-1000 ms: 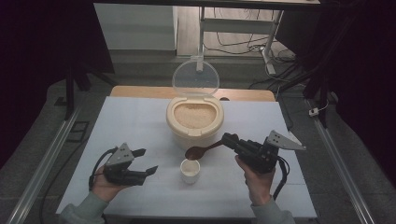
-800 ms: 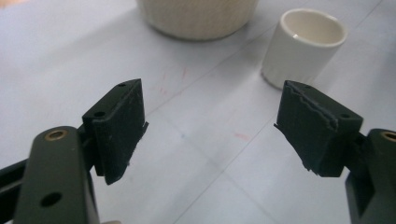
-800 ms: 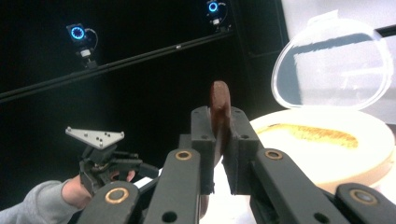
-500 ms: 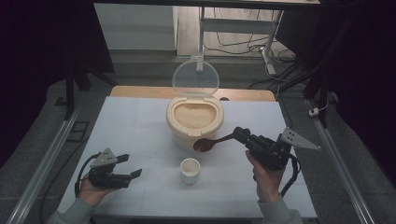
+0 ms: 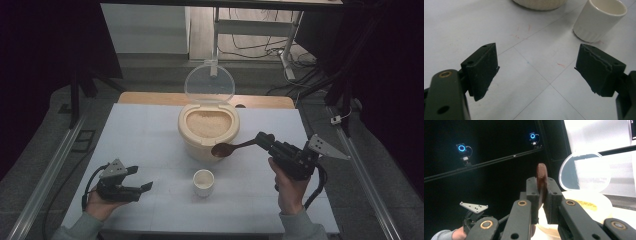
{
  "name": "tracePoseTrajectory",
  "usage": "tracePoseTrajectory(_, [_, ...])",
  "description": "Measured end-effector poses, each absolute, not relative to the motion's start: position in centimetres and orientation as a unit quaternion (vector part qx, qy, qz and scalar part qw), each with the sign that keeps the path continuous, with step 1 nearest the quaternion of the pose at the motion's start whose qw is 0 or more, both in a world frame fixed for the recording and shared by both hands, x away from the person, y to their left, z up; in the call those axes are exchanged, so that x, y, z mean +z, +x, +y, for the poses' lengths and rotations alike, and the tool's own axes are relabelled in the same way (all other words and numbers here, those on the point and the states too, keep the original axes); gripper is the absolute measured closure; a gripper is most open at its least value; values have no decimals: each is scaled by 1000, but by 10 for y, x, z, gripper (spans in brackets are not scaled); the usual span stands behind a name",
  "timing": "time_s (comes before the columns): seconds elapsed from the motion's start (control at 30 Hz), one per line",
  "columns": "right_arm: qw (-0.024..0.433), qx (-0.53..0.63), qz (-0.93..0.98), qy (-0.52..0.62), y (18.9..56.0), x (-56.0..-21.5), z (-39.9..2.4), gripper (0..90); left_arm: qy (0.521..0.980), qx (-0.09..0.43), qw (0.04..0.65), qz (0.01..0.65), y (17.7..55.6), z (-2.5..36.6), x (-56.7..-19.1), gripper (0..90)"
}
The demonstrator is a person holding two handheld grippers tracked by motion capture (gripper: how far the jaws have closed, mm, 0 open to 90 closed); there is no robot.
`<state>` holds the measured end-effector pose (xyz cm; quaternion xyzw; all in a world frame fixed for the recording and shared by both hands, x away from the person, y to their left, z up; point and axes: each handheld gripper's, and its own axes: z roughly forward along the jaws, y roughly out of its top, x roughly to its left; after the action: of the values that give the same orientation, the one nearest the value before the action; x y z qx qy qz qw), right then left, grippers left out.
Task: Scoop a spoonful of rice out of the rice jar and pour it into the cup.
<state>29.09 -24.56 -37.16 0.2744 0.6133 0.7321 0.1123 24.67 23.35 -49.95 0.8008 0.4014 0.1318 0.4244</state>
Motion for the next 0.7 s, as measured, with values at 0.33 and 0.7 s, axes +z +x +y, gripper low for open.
tracePoseTrajectory(0.33, [122,746,597,270,302,-358,-241,831,806,128,418,399,247,230,-502,175])
tracePoseTrajectory(0.7, [121,749,583,291,328,-353,-233,831,808,126,415,399,248,231,-504,173])
